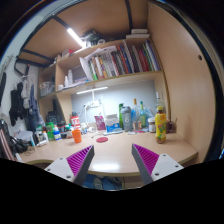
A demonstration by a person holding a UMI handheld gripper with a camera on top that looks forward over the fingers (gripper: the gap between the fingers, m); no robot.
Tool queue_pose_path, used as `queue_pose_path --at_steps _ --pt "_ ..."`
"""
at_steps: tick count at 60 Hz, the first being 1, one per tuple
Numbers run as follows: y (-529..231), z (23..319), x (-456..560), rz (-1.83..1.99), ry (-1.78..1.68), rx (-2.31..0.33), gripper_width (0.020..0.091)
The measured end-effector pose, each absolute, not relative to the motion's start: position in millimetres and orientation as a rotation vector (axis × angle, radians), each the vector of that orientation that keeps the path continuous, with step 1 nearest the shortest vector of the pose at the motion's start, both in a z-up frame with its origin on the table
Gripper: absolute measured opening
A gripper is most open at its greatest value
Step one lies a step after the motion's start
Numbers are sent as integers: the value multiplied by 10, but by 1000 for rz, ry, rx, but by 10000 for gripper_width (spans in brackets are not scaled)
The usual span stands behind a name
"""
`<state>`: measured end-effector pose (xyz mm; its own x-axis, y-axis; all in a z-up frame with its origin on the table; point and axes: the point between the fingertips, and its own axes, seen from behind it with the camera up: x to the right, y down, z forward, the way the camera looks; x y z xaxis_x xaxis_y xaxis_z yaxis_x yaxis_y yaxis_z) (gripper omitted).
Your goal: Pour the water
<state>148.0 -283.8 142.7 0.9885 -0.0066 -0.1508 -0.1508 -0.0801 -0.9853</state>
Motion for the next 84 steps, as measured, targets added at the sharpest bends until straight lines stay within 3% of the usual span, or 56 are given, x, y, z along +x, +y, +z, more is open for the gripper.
queue_pose_path --at_steps 24,39,63,79,82,83,84 --pt "-2660 1472 1436 96 72 -1640 828" --pt "-2151 1598 2624 -146 147 -1555 828" --pt "-842 979 4034 -280 275 -1669 826" --pt "-177 814 4444 -360 290 -1697 820" --pt "-89 766 4477 -357 294 -1699 803" --pt "-65 747 4483 -356 293 -1701 781" --pt "-35 721 4493 -354 290 -1705 715"
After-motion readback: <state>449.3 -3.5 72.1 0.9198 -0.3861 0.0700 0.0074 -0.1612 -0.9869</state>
